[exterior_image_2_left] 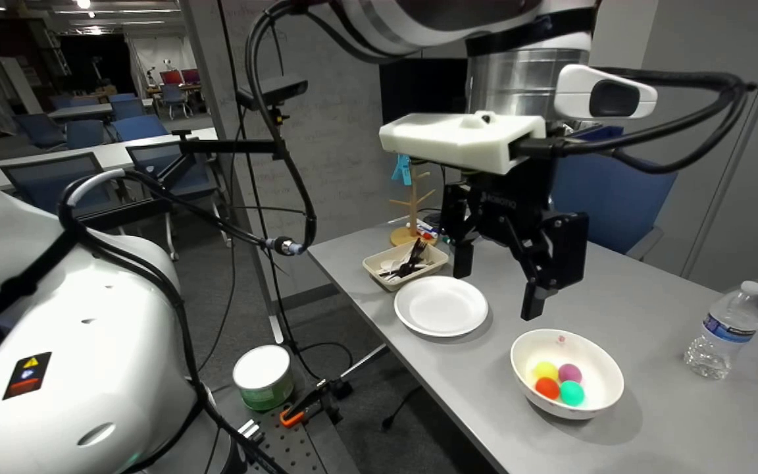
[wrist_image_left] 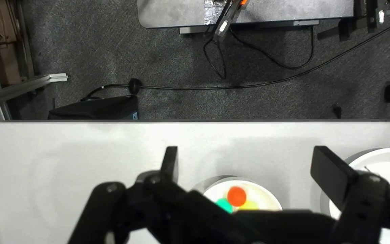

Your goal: Take the purple ball out of the bowl and put it on the plate

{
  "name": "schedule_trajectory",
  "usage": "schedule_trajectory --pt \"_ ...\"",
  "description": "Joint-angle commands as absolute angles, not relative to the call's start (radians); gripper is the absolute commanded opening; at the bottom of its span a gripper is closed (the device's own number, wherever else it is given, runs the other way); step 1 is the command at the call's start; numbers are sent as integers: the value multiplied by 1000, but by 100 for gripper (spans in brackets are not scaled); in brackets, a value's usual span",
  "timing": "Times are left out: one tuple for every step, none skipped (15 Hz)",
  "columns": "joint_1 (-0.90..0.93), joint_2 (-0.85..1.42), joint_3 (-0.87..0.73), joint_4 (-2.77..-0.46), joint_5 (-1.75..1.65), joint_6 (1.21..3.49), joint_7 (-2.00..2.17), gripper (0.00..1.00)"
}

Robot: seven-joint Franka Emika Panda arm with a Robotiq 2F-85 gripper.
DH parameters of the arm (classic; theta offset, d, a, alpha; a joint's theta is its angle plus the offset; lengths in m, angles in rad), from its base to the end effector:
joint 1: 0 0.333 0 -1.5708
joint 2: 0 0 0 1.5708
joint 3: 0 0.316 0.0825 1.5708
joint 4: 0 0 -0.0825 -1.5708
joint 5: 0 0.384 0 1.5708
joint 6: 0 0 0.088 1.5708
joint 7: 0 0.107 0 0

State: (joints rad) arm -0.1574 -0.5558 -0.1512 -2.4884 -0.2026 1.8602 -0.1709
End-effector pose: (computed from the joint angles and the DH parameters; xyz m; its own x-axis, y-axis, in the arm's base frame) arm 0.3503 -0.1308 0.4710 0.9941 -0.0511 -0.0955 -0.0421 -0.9946 0.0945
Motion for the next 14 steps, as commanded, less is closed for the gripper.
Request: schedule_trajectory --pt "-141 -512 -135 -2457 -203 1879 -136 100" --pt "-136 -470 -132 -2441 -202 1913 -128 100" --pt "-127 -443 -124 -2428 -195 1938 -121 100" --pt "-116 -406 -115 -2416 -187 1976 -110 100" --pt "-105 -370 -106 -2404 -180 2013 -102 100" --pt "-95 -331 -98 -2390 -174 2052 -93 100" --pt "-87 -295 -92 -2378 -173 2092 -87 100" --pt "-79 -249 -88 -2359 -164 2131 -85 100" --pt "-72 -218 -82 -2341 -154 2153 -79 100" --pt "-66 -177 -82 -2322 -139 2187 -80 100" --pt "-62 -140 -81 -2304 -122 2211 -85 100" --pt "-60 -107 -81 -2290 -108 2238 -89 100" --pt "-59 -83 -79 -2276 -94 2249 -91 100" --pt "-58 -64 -77 -2266 -80 2256 -93 100"
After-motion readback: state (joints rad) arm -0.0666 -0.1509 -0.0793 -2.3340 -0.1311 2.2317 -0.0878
